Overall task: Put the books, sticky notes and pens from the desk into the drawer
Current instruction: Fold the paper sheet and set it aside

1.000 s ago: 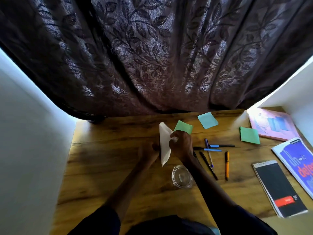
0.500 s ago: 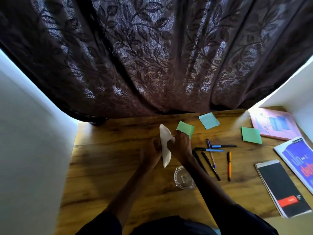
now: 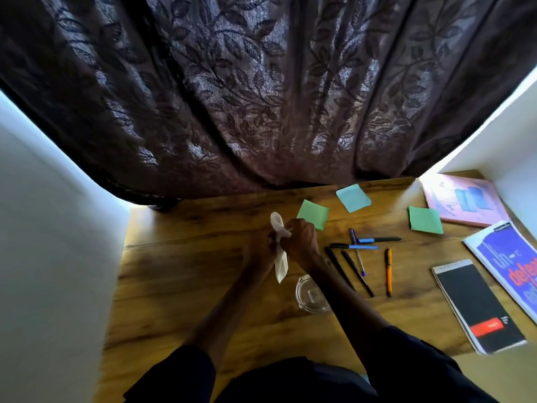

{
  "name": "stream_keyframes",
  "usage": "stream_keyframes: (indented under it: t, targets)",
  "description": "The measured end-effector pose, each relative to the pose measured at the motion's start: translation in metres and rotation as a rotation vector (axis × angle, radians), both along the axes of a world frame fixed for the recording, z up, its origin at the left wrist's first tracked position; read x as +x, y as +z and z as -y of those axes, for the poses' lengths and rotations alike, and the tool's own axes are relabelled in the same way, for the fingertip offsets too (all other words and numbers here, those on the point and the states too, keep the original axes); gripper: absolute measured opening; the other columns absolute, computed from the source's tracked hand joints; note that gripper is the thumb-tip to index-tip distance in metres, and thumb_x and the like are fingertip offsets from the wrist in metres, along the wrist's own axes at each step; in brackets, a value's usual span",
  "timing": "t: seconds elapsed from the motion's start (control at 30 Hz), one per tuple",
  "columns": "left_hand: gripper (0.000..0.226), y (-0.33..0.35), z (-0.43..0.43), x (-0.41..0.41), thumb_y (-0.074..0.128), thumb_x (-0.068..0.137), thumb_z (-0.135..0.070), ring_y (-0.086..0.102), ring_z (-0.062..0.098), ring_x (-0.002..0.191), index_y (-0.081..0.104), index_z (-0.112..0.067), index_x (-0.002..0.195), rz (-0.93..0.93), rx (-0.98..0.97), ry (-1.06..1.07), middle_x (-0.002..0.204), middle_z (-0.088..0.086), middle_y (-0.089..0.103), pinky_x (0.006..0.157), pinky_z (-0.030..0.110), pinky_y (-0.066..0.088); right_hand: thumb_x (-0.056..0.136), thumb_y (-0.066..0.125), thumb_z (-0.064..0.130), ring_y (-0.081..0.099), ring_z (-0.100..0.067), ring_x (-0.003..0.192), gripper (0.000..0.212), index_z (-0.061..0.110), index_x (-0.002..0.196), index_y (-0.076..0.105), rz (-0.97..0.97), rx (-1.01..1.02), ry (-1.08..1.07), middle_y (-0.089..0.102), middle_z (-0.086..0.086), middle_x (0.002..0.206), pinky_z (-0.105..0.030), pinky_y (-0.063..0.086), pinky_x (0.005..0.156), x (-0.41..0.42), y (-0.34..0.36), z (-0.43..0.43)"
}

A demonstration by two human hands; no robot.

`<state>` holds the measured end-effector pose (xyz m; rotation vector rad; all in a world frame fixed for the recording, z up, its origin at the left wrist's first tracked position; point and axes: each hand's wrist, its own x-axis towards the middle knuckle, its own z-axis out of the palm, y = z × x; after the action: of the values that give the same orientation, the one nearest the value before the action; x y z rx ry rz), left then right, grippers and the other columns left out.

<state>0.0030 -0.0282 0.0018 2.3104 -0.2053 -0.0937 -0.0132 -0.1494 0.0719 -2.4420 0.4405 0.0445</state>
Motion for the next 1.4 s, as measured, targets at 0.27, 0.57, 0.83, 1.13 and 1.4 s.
stream_keyframes:
  t: [0.27,0.57,0.83,1.13,1.4]
  targets:
    - [0.016,0.0,0.001,0.0,0.059,0.1,-0.028,0.069,0.008,0.087,0.075,-0.024,0.101,0.024,-0.027,-0.044,0.099,-0.006,0.076,0.075,0.03,0.057,0.089,0.071,0.025,0.065,-0.012,0.065,0.015,0.01,0.085,0.071,0.011,0.048,-0.029,0.072,-0.002,0.083,-0.012,0.034,0.046,-0.001,-0.019,-0.003]
    - [0.019,-0.018,0.0,0.005,0.059,0.1,-0.033,0.069,0.008,0.088,0.067,-0.019,0.109,-0.001,-0.038,-0.083,0.099,-0.008,0.072,0.074,0.025,0.057,0.098,0.062,0.022,0.073,-0.016,0.072,0.014,0.011,0.092,0.07,0.04,-0.085,0.056,0.074,-0.002,0.084,-0.015,0.04,0.048,-0.007,-0.022,-0.009]
    - [0.019,-0.018,0.0,0.004,0.059,0.1,-0.031,0.069,0.007,0.092,0.066,-0.022,0.114,-0.001,-0.034,-0.094,0.105,-0.006,0.073,0.077,0.028,0.059,0.099,0.061,0.027,0.056,0.0,0.053,0.024,0.015,0.078,0.066,0.051,-0.005,0.051,0.063,0.008,0.068,-0.013,0.035,0.047,-0.008,-0.026,-0.006]
    - [0.024,-0.028,0.0,0.007,0.05,0.092,-0.048,0.065,-0.001,0.092,0.067,-0.035,0.103,-0.004,0.021,-0.091,0.101,-0.016,0.07,0.081,0.031,0.058,0.096,0.066,0.032,0.043,0.006,0.043,0.037,0.028,0.061,0.053,0.146,-0.073,0.079,0.05,0.015,0.052,-0.01,0.027,0.044,-0.013,-0.036,0.006]
    - [0.015,-0.019,-0.002,0.007,0.055,0.097,-0.029,0.066,-0.001,0.088,0.07,-0.034,0.097,0.01,0.032,-0.09,0.098,-0.016,0.072,0.08,0.029,0.059,0.097,0.064,0.039,0.053,-0.001,0.05,0.031,0.023,0.07,0.06,0.11,-0.044,0.044,0.06,0.011,0.062,-0.018,0.037,0.05,-0.011,-0.042,0.005]
